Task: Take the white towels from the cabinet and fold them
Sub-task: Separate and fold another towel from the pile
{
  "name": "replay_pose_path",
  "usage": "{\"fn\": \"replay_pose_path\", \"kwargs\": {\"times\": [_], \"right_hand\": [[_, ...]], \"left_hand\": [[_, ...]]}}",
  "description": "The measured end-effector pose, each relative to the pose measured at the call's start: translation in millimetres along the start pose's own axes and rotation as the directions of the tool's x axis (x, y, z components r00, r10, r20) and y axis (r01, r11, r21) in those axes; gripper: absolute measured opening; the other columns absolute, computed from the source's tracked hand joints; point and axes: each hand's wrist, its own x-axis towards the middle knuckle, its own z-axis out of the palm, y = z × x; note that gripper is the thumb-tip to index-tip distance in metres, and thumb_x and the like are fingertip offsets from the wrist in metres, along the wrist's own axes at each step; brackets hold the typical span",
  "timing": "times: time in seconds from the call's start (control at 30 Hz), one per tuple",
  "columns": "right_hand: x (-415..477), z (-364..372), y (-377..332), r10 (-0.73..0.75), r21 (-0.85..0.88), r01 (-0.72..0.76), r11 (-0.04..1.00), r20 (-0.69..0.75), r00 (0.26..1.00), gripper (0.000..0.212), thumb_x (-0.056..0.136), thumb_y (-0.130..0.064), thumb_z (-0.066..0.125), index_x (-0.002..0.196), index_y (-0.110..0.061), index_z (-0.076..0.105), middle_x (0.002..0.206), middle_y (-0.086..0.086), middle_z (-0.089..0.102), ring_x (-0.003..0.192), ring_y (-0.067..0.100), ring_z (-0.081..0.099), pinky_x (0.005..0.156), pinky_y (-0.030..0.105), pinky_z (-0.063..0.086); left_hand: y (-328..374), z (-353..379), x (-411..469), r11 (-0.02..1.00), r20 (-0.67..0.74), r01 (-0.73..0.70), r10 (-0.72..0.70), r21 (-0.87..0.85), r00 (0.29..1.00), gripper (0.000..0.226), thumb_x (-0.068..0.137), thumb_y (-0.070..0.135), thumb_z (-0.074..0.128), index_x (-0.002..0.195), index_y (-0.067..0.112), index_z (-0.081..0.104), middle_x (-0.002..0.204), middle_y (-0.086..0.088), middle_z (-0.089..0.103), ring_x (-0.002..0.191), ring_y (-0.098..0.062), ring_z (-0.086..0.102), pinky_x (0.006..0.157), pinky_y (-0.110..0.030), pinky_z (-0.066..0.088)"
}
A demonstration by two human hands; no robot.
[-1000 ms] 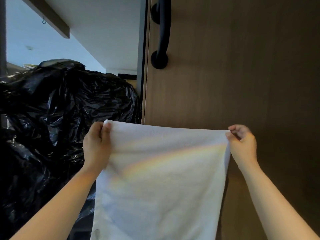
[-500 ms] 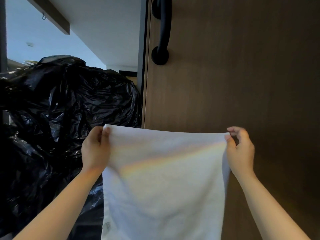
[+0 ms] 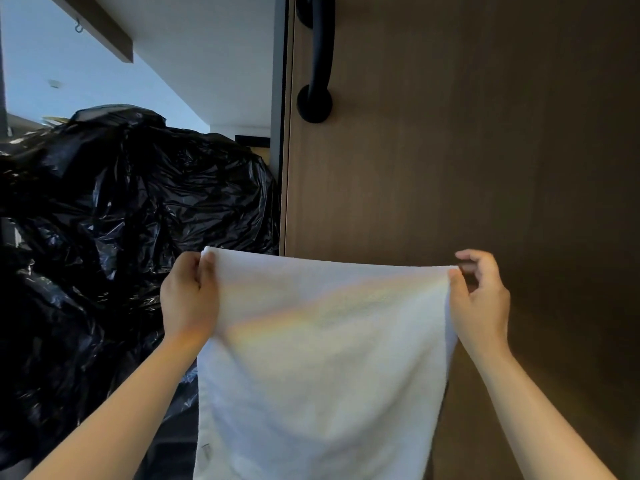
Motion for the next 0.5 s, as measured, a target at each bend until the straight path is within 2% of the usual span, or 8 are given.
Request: {"fn": "replay_pose_path", "kwargs": {"times": [0.07, 0.17, 0.23, 0.3, 0.43, 0.5], "right_hand": [[0.9, 1.0, 4.0, 0.023, -0.074, -0.020, 0.997, 0.030, 0.999, 0.020, 0.099, -0.014, 0.053, 0.114, -0.028, 0.053, 0.104, -0.002, 0.063, 0.073, 0.019, 0.055, 0.062, 0.028, 0.043], [1.3, 2.9, 2.8, 0.012, -0.146, -0.009, 0.989, 0.022, 1.000, 0.019, 0.098, -0.014, 0.054, 0.114, -0.024, 0.056, 0.104, -0.004, 0.063, 0.090, 0.020, 0.061, 0.073, 0.033, 0.051], [1.6, 2.3, 2.5, 0.015, -0.125, -0.013, 0.992, 0.013, 1.000, 0.017, 0.098, -0.015, 0.055, 0.114, -0.023, 0.057, 0.102, -0.005, 0.062, 0.086, 0.019, 0.061, 0.069, 0.027, 0.049], [1.0, -0.7, 4.0, 0.056, -0.068, -0.055, 0.996, 0.015, 0.998, 0.015, 0.098, -0.017, 0.055, 0.111, -0.024, 0.056, 0.101, -0.005, 0.062, 0.079, 0.016, 0.059, 0.064, 0.023, 0.045], [-6.9, -4.6, 3.6, 0.107, -0.015, -0.107, 0.994, 0.018, 0.994, 0.013, 0.096, -0.015, 0.057, 0.106, -0.023, 0.058, 0.094, -0.006, 0.061, 0.083, 0.008, 0.060, 0.065, 0.022, 0.047], [-12.7, -4.7, -1.7, 0.118, 0.006, -0.118, 0.993, 0.009, 0.993, 0.012, 0.095, -0.013, 0.058, 0.105, -0.019, 0.060, 0.088, -0.007, 0.061, 0.081, 0.008, 0.060, 0.062, 0.018, 0.045]], "left_hand": [[-1.2, 2.6, 0.4, 1.000, 0.015, 0.005, -0.005, 0.009, 1.000, 0.038, 0.103, 0.031, 0.042, 0.084, 0.000, 0.054, 0.074, -0.017, 0.056, 0.064, -0.026, 0.049, 0.055, -0.029, 0.035], [-2.8, 5.0, 0.3, 0.998, 0.012, -0.034, 0.033, 0.049, 0.999, 0.037, 0.103, 0.031, 0.042, 0.083, 0.001, 0.052, 0.067, -0.016, 0.055, 0.061, -0.029, 0.050, 0.055, -0.038, 0.038], [-3.1, 6.5, -0.5, 0.996, 0.011, -0.042, 0.041, 0.072, 0.999, 0.036, 0.102, 0.031, 0.043, 0.083, 0.003, 0.053, 0.064, -0.010, 0.054, 0.062, -0.030, 0.052, 0.057, -0.040, 0.041], [-1.4, 8.7, -1.9, 0.998, 0.023, -0.015, 0.014, 0.067, 1.000, 0.033, 0.102, 0.032, 0.044, 0.084, 0.006, 0.056, 0.065, -0.004, 0.054, 0.063, -0.024, 0.052, 0.057, -0.033, 0.040], [4.6, 13.3, -8.4, 0.994, 0.026, 0.108, -0.109, 0.030, 0.994, 0.036, 0.102, 0.032, 0.042, 0.088, 0.003, 0.060, 0.072, -0.003, 0.056, 0.068, -0.019, 0.050, 0.062, -0.019, 0.035], [8.1, 15.0, -13.3, 0.985, 0.029, 0.169, -0.170, 0.017, 0.985, 0.035, 0.102, 0.033, 0.041, 0.091, 0.005, 0.059, 0.072, 0.003, 0.053, 0.066, -0.009, 0.047, 0.060, -0.015, 0.033]]}}
